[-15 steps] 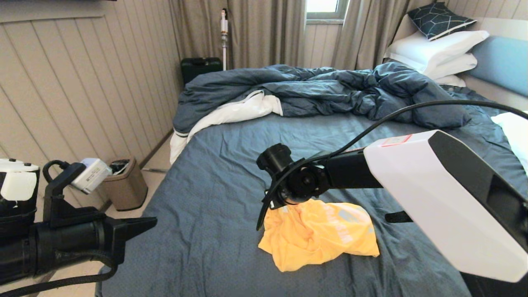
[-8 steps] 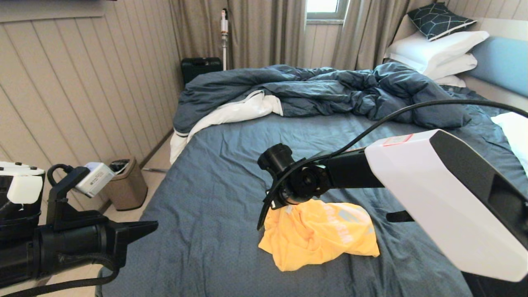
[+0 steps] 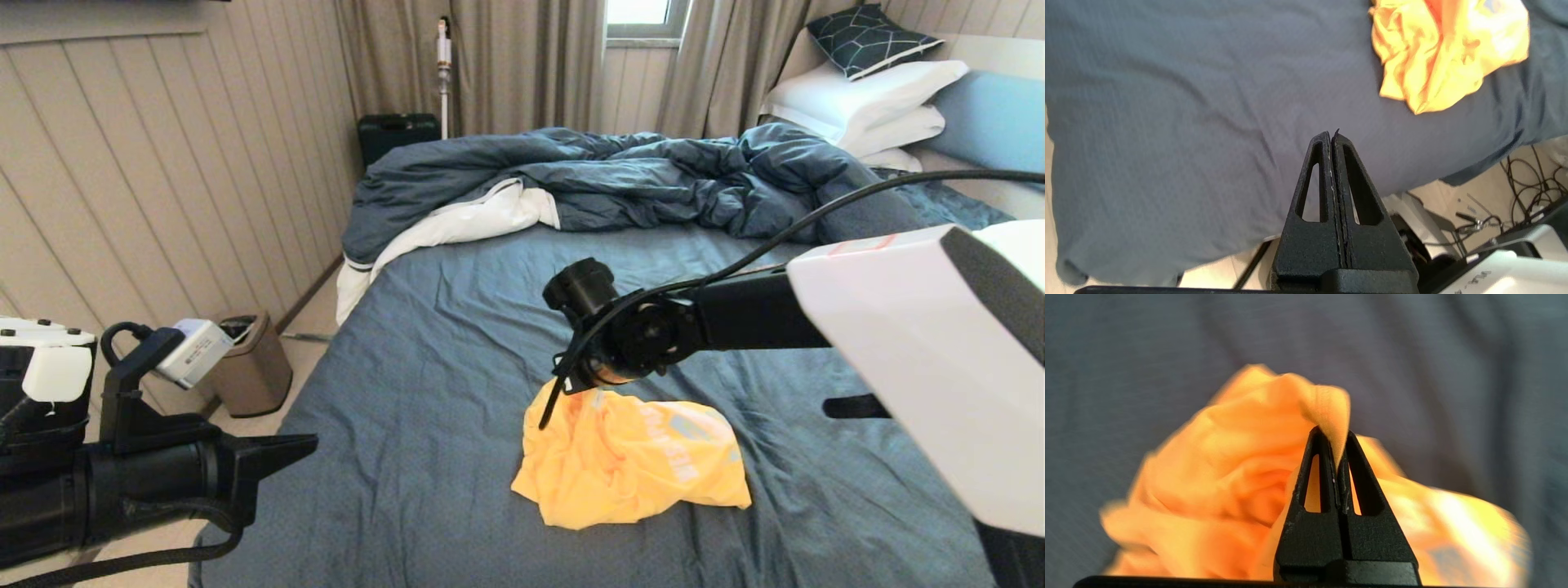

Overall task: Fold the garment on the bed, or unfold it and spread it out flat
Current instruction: Unford the yellow T-shirt

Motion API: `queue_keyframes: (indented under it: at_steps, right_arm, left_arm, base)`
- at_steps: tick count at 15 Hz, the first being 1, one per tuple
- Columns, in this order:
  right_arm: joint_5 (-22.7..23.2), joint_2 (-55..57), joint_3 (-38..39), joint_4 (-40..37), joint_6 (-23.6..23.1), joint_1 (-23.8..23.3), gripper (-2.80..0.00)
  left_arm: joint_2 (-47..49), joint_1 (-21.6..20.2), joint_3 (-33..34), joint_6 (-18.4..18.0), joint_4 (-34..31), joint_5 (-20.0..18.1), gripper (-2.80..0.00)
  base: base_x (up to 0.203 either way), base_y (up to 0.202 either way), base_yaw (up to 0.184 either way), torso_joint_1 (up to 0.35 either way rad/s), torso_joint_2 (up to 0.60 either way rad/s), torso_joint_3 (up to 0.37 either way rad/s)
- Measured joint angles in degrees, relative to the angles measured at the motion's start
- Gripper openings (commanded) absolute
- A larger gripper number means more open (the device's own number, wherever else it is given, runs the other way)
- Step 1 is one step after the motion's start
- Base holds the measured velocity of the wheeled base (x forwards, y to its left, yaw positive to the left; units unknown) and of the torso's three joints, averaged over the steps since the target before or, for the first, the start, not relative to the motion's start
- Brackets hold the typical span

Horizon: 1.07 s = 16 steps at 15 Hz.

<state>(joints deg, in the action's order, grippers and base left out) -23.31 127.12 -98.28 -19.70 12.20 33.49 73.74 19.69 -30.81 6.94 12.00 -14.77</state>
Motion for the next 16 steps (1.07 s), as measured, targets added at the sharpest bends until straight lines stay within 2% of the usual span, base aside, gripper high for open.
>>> queue_keyframes:
  at_steps: [2,5,7,10,12,16]
  right_arm:
    - [0.29,-4.6,4.09,0.09,-0.46,-3.12,-2.8]
    - [1.46,-12.01,12.05,0.63,-1.87,-11.17,-2.8]
    - [4.65,-16.37,16.95,1.08,-3.15,-17.08,-2.8]
    - [9.19,-19.99,22.78,4.01,-5.82,-26.18,-2.8]
    - [11.79,-20.93,26.39,7.52,-7.43,-29.81,-2.8]
    - [13.64,-22.3,28.91,8.48,-7.99,-35.43,-2.8]
  left_arm:
    - [0.56,1.09,-0.89,0.02,0.39,0.91,-2.8]
    - [1.66,3.59,-2.74,1.1,0.44,2.04,-2.8]
    - [2.67,5.41,-4.39,2.02,0.28,2.63,-2.8]
    - [4.77,10.05,-6.29,2.96,0.4,6.5,-2.8]
    - [6.2,13.2,-7.73,4.35,0.46,8.31,-2.8]
    - [11.14,19.01,-13.02,5.77,0.42,10.24,-2.8]
  base:
    - [0.0,0.0,0.0,0.0,0.0,0.0]
    - [0.0,0.0,0.0,0.0,0.0,0.0]
    - [0.0,0.0,0.0,0.0,0.0,0.0]
    - [0.0,0.0,0.0,0.0,0.0,0.0]
    - [0.0,0.0,0.0,0.0,0.0,0.0]
    - [0.0,0.0,0.0,0.0,0.0,0.0]
